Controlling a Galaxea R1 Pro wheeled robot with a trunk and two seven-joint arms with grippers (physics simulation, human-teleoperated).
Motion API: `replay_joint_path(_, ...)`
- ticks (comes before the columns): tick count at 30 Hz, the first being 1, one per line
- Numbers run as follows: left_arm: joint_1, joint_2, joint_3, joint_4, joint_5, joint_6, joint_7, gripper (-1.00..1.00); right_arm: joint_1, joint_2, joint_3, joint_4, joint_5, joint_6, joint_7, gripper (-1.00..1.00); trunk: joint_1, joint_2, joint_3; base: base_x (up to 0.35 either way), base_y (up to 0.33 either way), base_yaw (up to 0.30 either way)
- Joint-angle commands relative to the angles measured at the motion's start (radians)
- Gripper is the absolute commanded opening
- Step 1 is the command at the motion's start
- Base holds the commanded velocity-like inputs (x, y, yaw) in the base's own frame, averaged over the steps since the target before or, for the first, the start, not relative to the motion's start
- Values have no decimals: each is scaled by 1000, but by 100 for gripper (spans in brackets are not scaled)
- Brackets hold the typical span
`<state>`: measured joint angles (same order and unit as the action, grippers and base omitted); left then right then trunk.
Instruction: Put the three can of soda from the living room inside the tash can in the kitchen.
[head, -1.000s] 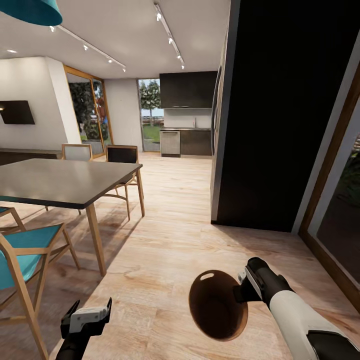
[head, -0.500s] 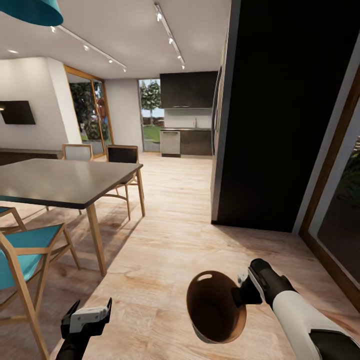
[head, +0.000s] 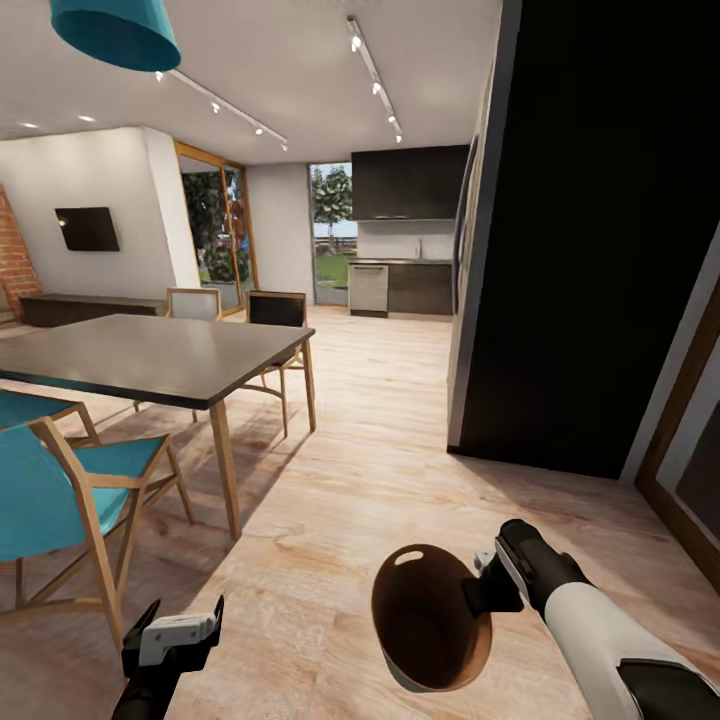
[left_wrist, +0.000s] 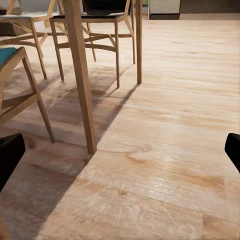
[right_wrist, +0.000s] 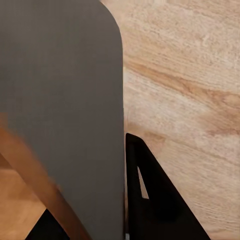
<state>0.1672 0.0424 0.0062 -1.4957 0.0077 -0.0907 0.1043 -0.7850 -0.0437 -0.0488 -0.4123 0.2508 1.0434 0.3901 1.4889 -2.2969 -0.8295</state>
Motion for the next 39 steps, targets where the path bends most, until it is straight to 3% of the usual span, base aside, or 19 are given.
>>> replay_joint_path(1, 0, 0, 0, 0, 0, 0, 0, 100, 0, 0, -4, 0, -27, 4, 6, -100, 0, 0, 0, -253, 0, 97)
replay_joint_path(11, 0, 0, 0, -1, 0, -1, 0, 100, 0, -1, -4, 0, -28, 4, 6, -100, 0, 0, 0, -239, 0, 18)
replay_joint_path(39, 0, 0, 0, -1, 0, -3, 2, 100, 3, 7, 2, -8, -22, 4, 5, -100, 0, 0, 0, -7, 0, 0)
